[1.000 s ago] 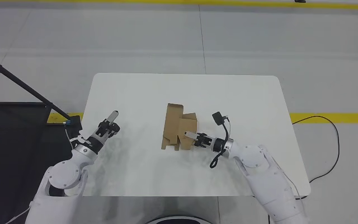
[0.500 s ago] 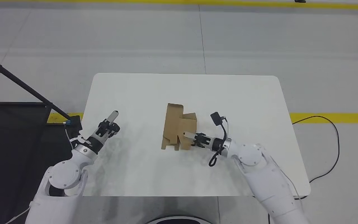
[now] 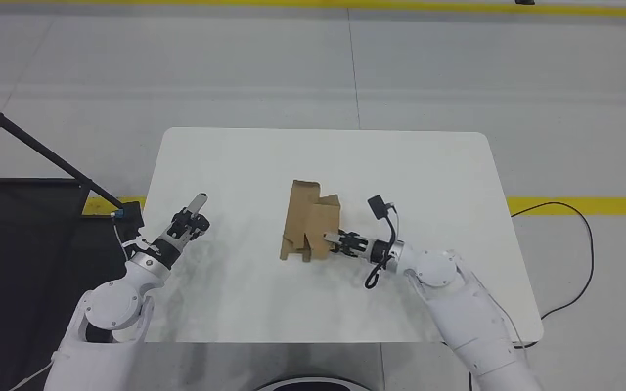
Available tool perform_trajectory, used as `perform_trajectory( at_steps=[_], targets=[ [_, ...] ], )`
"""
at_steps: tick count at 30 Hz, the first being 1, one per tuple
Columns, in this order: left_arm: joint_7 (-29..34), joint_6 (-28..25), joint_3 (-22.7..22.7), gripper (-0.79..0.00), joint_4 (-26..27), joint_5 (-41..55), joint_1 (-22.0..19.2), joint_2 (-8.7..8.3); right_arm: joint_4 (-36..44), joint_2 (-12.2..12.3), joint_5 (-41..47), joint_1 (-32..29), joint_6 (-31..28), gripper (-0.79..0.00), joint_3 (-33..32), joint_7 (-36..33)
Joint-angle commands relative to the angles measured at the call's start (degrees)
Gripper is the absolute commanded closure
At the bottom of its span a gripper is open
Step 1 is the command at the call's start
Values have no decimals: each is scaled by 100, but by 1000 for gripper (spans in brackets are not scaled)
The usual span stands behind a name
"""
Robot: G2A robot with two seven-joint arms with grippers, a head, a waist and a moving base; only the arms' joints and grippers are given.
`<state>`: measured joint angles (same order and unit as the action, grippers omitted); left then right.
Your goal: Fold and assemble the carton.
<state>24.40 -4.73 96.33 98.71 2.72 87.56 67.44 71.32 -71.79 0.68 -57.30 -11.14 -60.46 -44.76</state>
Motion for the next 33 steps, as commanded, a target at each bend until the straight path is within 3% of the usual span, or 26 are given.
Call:
perform_trajectory(
  at_steps=[1, 21, 33],
  targets=[
    [0, 0, 0, -785, 0, 0, 0, 0, 0, 1, 13, 1, -36, 0, 1, -23],
    [0, 0, 0, -785, 0, 0, 0, 0, 356, 83, -94, -189, -404, 0, -149, -103],
    [0, 0, 0, -785, 0, 0, 0, 0, 744, 153, -699, -362, -688, 0, -200, 107]
  ],
)
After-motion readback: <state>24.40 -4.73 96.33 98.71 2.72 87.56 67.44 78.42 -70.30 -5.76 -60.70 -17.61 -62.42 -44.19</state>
